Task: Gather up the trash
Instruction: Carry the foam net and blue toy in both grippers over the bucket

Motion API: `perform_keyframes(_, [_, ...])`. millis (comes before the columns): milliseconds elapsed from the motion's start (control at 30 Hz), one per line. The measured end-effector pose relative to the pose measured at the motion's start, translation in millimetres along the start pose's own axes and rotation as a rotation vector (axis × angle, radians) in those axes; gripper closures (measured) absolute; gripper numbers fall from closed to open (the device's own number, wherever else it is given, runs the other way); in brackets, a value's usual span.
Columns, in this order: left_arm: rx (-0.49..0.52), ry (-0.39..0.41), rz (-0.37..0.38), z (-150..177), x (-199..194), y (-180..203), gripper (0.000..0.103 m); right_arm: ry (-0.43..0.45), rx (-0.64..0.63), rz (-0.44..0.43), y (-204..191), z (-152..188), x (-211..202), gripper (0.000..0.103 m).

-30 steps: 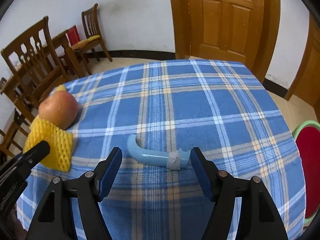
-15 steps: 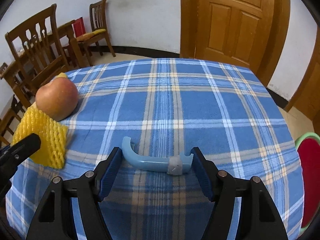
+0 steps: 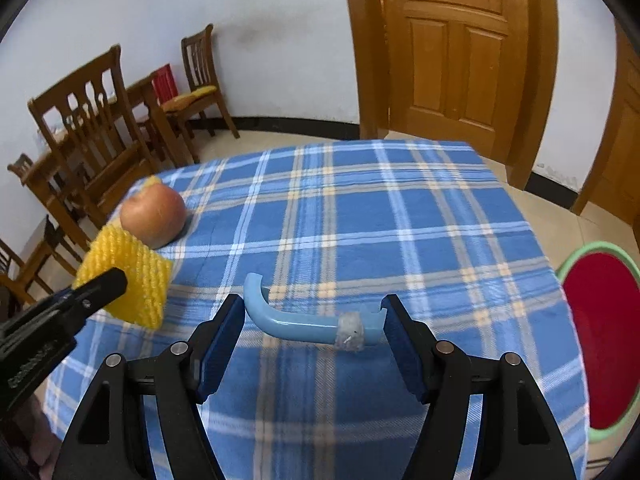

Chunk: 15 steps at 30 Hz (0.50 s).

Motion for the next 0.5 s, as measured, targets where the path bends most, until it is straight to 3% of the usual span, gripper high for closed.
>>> perform_keyframes(500, [0.086, 0.011, 0.089, 5.6, -22.3, 60.8, 0.087, 0.083, 0.096, 0.018, 52.3, 9.2, -75.9, 0.031])
Point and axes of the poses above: each gripper's, at about its wrist camera, not at the fingertips, and x roughly the way its jaws point, y to its right, z to its underside, the point moved 1 cm from there along x, roughly the way its jaws point, and after that the axes turned 7 degrees about y, right-handed, at the moved point
